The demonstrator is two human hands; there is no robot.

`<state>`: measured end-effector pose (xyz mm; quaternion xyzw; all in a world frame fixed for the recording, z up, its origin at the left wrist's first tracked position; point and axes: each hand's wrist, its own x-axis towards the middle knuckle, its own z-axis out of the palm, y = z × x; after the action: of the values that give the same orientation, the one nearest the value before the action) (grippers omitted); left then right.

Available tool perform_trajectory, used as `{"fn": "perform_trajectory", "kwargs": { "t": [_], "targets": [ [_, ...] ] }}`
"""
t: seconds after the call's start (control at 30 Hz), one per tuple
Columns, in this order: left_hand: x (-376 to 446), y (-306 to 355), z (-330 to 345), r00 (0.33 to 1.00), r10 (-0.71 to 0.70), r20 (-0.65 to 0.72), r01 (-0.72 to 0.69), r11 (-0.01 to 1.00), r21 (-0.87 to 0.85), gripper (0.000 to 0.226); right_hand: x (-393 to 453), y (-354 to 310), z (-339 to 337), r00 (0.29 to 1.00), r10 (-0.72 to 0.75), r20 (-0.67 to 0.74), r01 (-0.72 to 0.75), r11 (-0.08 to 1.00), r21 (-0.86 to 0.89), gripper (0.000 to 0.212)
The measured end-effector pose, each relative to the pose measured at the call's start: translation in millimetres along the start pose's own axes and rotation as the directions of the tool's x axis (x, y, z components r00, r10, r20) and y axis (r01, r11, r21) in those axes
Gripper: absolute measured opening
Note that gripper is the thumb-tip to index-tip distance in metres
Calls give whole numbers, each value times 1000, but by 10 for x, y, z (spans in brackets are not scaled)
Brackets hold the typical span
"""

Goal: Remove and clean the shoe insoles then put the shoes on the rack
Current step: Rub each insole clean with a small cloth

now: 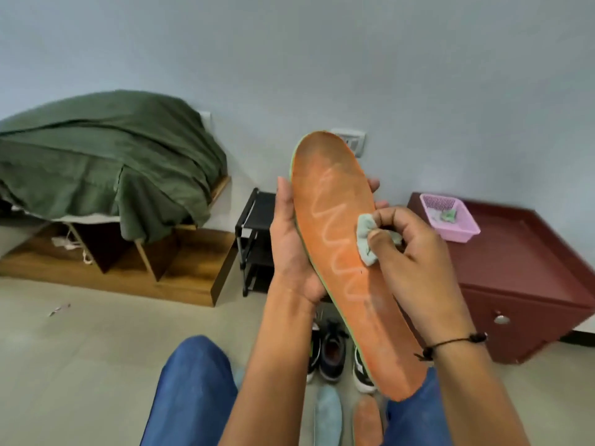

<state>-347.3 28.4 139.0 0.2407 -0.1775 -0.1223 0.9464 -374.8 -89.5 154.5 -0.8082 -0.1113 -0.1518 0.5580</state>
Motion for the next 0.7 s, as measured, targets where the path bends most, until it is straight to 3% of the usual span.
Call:
{"fn": "perform_trajectory", "kwargs": {
  "t": [0.1,0.2,0.27,0.4,0.6,0.7],
  "targets": [
    [136,19,185,1000,11,-23,-11,1000,-15,102,117,-148,-102,976,-176,-127,137,953,-270,17],
    [221,31,288,991,76,-109,-76,997,0,83,295,-319,-221,892,-401,-209,276,849,-451,13],
    [215,13,321,988,97,-120,-100,995,-19,69,435,-450,-268,873,-447,-195,337,842,-421,11],
    [150,-95,307,994,64,-89,-70,996,-64,65,644,-679,-187,845,-490,-214,405,848,-341,3],
    [22,-104,243,986,93,-139,-101,993,-53,55,735,-608,129,781,-604,-161,444,718,-536,6],
    [-64,-91,209,985,86,-153,-89,996,-18,52,668,-514,245,781,-603,-163,447,721,-530,4]
  ]
}}
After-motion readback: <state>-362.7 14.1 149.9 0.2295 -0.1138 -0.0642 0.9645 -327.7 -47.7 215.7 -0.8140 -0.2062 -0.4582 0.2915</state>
